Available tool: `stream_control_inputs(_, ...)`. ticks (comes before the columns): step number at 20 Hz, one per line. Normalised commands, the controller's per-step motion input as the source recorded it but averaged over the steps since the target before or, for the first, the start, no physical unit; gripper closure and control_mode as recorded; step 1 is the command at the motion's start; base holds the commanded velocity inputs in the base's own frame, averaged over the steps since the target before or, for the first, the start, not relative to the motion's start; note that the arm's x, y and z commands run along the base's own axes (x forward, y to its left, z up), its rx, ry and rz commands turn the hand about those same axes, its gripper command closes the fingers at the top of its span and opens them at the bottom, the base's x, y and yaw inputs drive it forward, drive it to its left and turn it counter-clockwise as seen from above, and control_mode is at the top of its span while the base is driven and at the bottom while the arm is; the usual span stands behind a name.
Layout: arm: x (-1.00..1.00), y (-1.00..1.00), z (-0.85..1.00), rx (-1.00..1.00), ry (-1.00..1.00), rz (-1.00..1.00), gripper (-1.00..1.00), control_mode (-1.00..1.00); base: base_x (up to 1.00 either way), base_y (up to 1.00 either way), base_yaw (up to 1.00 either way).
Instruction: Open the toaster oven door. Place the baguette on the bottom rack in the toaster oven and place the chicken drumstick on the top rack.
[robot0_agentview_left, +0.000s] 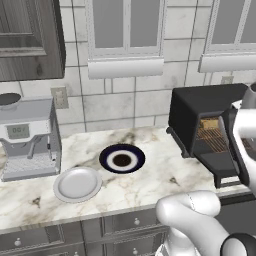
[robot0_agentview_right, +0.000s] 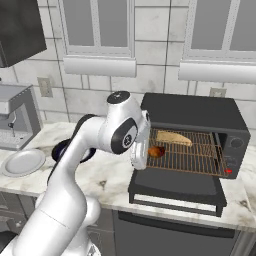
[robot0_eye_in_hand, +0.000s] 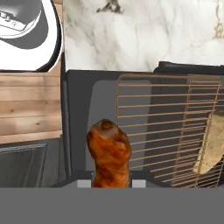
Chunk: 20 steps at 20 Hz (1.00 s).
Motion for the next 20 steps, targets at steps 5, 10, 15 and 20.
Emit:
stream_control_inputs(5, 0.08, -0.15, -0.15, 0.03, -0.11, 0.08, 1.00, -1.00, 0.00, 0.00, 0.00)
stream_control_inputs(10, 0.33, -0.08, -0.17, 0.01, -0.03, 0.03, 1.00, -1.00, 0.00, 0.00, 0.00)
stream_control_inputs(15, 0.30, -0.15, -0.08, 0.01, 0.00, 0.00, 1.00, -1.00, 0.00, 0.00, 0.00)
stream_control_inputs(20, 0.19, -0.20, -0.14, 0.01, 0.00, 0.01, 1.00, -1.00, 0.00, 0.00, 0.00)
